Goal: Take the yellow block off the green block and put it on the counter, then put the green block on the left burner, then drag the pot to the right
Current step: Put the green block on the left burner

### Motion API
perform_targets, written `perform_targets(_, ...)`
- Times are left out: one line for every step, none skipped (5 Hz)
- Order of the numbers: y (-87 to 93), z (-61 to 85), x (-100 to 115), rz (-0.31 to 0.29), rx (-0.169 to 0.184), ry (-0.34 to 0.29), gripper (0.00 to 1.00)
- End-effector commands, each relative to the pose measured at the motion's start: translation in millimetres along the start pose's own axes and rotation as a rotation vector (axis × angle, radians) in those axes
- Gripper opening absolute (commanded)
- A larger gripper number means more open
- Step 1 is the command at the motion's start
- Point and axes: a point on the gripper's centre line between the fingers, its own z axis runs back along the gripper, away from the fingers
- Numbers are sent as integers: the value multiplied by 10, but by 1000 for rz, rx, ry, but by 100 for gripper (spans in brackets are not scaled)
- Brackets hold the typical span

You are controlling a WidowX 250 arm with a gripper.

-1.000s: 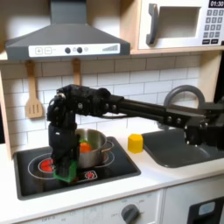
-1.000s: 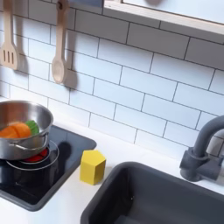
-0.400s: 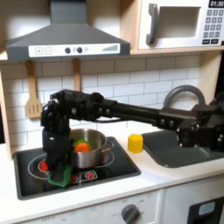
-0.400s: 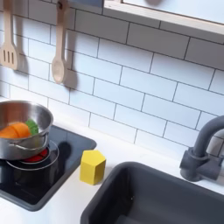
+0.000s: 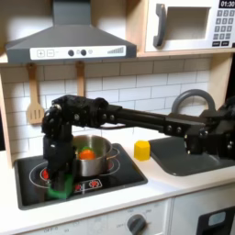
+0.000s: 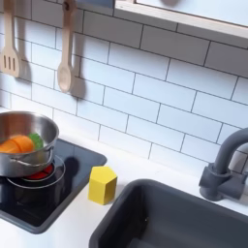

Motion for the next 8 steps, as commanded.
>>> perform_targets(88,24,17,15,8,-3,100)
perform_targets(75,33,11,13,-6,-6,100)
perform_targets(33,53,9,-3,-10,-7,100)
perform_targets(55,7,-35,2,-10,8,100)
perform_targets(62,-22,-48,10,-18,16,100)
perform_targets(50,-112,-93,-3,-19,44,100)
perform_targets(88,-157,-94,-6,-9,52,50)
perform_targets(104,-162,-80,-5,-15,56,0)
